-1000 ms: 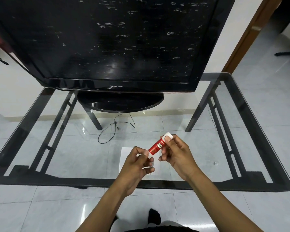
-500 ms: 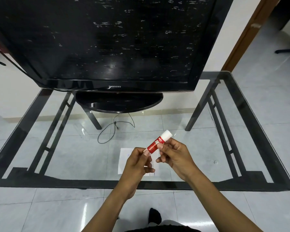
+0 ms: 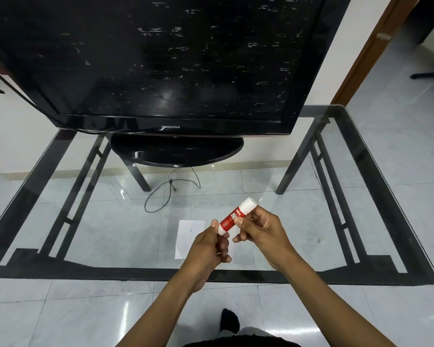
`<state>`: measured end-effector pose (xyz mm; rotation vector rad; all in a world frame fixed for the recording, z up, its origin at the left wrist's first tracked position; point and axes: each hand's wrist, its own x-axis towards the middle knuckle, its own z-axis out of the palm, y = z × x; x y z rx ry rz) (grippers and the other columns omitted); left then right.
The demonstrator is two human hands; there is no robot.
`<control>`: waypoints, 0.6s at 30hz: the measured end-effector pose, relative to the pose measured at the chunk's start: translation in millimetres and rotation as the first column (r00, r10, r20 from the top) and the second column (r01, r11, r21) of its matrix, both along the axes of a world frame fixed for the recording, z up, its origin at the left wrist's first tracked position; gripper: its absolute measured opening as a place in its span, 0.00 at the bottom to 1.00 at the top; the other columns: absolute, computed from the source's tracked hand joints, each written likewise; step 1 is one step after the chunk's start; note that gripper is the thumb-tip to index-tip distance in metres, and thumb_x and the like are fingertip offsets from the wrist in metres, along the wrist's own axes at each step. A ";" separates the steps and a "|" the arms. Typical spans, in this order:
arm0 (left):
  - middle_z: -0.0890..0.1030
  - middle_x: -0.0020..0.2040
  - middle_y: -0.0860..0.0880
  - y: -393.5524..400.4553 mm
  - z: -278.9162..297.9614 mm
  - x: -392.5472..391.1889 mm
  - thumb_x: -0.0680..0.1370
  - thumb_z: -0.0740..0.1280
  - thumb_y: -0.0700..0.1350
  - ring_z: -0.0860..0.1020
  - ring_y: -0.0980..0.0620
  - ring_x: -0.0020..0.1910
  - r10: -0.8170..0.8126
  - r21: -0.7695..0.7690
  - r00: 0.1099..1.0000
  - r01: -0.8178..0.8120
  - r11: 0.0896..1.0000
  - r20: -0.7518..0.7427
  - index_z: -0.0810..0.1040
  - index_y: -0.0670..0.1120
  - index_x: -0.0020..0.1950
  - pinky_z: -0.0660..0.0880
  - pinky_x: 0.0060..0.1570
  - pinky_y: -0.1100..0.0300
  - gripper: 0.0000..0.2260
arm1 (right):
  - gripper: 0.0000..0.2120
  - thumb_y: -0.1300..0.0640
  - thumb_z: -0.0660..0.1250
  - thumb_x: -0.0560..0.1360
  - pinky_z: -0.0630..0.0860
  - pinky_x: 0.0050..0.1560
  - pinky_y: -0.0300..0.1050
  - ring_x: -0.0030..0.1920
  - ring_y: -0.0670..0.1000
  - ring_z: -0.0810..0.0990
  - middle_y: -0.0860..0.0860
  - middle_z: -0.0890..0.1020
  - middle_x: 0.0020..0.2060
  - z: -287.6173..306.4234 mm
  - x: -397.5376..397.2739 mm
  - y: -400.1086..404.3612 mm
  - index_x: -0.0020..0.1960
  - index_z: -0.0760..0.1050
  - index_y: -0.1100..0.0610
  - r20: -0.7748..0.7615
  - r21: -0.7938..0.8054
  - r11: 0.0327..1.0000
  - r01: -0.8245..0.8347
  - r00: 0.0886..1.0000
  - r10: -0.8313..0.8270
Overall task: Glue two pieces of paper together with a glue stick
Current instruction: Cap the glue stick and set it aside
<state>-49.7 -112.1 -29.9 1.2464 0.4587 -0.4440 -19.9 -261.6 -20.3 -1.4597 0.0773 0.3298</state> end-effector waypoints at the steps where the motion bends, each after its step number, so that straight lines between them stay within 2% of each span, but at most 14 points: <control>1: 0.69 0.27 0.49 0.7 -1.1 2.8 0.82 0.53 0.57 0.68 0.52 0.26 -0.026 0.016 0.999 0.026 1.000 -0.037 0.75 0.41 0.41 0.72 0.31 0.58 0.23 | 0.07 0.61 0.70 0.74 0.82 0.42 0.51 0.32 0.52 0.79 0.57 0.76 0.38 -0.8 1.9 -0.8 0.51 0.77 0.62 0.012 -0.038 0.999 -0.002 1.000 0.003; 4: 0.72 0.28 0.49 9.2 -8.9 11.3 0.81 0.52 0.59 0.68 0.52 0.26 -0.077 0.203 0.993 0.093 0.975 -0.085 0.80 0.42 0.42 0.71 0.30 0.60 0.26 | 0.08 0.57 0.69 0.75 0.81 0.40 0.42 0.41 0.50 0.80 0.54 0.79 0.45 -11.6 17.2 -3.0 0.52 0.74 0.53 0.077 -0.303 0.952 0.028 0.997 -0.005; 7: 0.77 0.36 0.46 27.9 -26.5 13.3 0.81 0.58 0.53 0.72 0.50 0.31 -0.108 0.468 0.994 0.099 0.878 -0.008 0.79 0.45 0.47 0.71 0.33 0.59 0.15 | 0.09 0.56 0.69 0.75 0.75 0.46 0.37 0.47 0.45 0.80 0.46 0.80 0.48 -32.6 37.8 -12.6 0.53 0.71 0.54 0.166 -0.549 0.835 0.045 0.985 0.056; 8: 0.78 0.39 0.46 35.7 -34.0 12.8 0.80 0.60 0.50 0.74 0.50 0.34 -0.144 0.577 0.989 0.100 0.810 0.030 0.79 0.46 0.47 0.71 0.35 0.60 0.11 | 0.09 0.57 0.68 0.76 0.75 0.47 0.38 0.49 0.45 0.80 0.47 0.81 0.49 -40.7 42.7 -16.2 0.53 0.71 0.55 0.179 -0.594 0.804 0.035 0.980 0.090; 10: 0.80 0.44 0.46 50.7 -45.5 10.3 0.80 0.63 0.45 0.76 0.50 0.40 -0.256 0.784 0.963 0.091 0.614 0.089 0.78 0.47 0.51 0.71 0.38 0.63 0.05 | 0.09 0.57 0.67 0.77 0.75 0.49 0.42 0.51 0.50 0.81 0.48 0.81 0.49 -55.1 48.7 -21.2 0.55 0.71 0.55 0.174 -0.658 0.753 0.012 0.975 0.136; 12: 0.79 0.49 0.46 63.8 -54.3 7.4 0.79 0.64 0.43 0.76 0.52 0.41 -0.372 0.894 0.921 0.065 0.443 0.118 0.77 0.46 0.56 0.70 0.41 0.64 0.07 | 0.10 0.57 0.67 0.77 0.75 0.49 0.43 0.51 0.50 0.80 0.51 0.81 0.51 -63.7 49.6 -22.6 0.56 0.70 0.55 0.154 -0.696 0.718 -0.001 0.977 0.150; 15: 0.77 0.53 0.45 77.7 -61.5 4.6 0.78 0.66 0.42 0.80 0.49 0.45 -0.491 0.945 0.861 0.043 0.325 0.130 0.76 0.45 0.60 0.73 0.44 0.62 0.11 | 0.12 0.58 0.67 0.77 0.74 0.50 0.42 0.49 0.49 0.78 0.53 0.81 0.53 -69.5 48.5 -20.7 0.59 0.70 0.57 0.153 -0.711 0.703 0.016 0.979 0.133; 18: 0.77 0.55 0.44 83.3 -65.8 3.9 0.76 0.67 0.42 0.80 0.45 0.50 -0.584 0.980 0.807 0.037 0.195 0.085 0.77 0.45 0.61 0.78 0.44 0.55 0.13 | 0.13 0.58 0.67 0.76 0.75 0.50 0.44 0.50 0.53 0.80 0.55 0.81 0.55 -70.2 48.7 -19.3 0.59 0.70 0.58 0.149 -0.718 0.695 0.032 0.983 0.108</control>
